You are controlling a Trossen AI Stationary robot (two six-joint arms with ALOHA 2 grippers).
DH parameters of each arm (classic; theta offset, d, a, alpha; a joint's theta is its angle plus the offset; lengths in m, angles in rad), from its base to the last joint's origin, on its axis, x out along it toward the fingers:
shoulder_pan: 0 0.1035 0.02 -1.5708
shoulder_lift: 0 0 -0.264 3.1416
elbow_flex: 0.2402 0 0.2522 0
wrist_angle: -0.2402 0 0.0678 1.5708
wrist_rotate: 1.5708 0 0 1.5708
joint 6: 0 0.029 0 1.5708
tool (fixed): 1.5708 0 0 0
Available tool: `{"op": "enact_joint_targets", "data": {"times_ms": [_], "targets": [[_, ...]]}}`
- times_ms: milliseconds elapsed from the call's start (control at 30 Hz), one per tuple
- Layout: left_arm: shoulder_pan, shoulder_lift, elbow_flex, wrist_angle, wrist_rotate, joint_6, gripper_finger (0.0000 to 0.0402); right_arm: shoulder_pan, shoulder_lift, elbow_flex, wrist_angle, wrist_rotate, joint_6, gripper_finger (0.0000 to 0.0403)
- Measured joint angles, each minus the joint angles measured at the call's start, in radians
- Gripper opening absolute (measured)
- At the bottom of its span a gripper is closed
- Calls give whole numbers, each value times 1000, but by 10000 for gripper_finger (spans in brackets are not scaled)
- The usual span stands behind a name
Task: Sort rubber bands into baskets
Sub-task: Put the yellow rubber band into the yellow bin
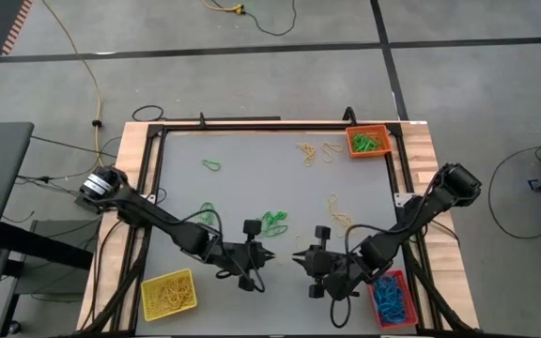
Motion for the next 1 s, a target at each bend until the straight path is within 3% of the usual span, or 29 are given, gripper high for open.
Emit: {"op": "enact_joint_targets", "data": {"times_ms": [200,400,667,867,1000], "targets": [[-54,-131,1,-176,-52,-71,0,0,0,0,-41,-23,45,170],[-147,-256,1,-424,-46,-255,0,0,0,0,-61,-23,47,233],[-333,-377,22,-707,-27,-548,0,-13,1,0,-62,-23,47,233],[-479,-407,46,-806,-8,-708,0,-22,1,0,-63,-23,63,228],[-556,-407,49,-854,60,-822,0,-22,1,0,-64,-23,63,228]]}}
